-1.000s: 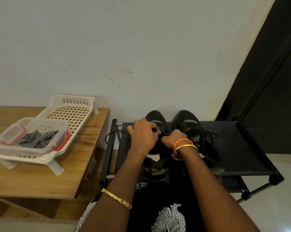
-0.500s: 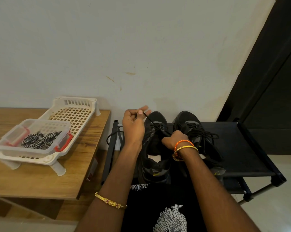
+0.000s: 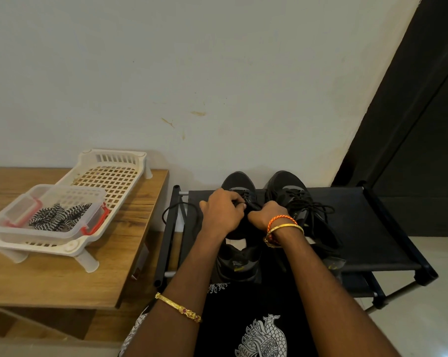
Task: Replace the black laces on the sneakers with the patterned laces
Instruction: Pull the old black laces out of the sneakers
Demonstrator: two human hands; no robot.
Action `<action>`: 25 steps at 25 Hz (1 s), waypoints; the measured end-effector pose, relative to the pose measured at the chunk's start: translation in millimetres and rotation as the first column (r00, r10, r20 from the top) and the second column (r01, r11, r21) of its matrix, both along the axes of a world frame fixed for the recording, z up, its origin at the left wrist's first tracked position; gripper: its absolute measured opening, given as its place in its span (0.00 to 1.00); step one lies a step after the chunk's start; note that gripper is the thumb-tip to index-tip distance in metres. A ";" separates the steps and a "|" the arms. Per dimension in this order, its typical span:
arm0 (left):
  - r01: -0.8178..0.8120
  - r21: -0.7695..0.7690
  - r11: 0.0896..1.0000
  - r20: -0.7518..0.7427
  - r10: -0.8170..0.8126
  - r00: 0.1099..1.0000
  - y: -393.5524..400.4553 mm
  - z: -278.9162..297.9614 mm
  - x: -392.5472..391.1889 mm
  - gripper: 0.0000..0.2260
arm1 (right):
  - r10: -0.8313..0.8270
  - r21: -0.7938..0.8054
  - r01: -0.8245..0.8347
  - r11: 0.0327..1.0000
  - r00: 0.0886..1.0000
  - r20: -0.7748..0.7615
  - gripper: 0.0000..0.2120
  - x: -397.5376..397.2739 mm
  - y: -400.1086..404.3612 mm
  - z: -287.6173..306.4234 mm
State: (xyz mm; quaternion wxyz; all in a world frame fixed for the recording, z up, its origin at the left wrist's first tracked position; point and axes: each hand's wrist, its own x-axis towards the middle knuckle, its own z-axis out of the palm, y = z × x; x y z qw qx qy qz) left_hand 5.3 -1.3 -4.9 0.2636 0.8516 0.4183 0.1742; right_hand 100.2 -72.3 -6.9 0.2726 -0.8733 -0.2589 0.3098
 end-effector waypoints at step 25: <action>0.031 -0.053 0.998 0.066 -0.028 0.997 1.8 -8.5 1.4 0.05 | 0.008 -0.016 -0.009 1.000 1.000 -0.024 0.11 0.3 -0.1 1.4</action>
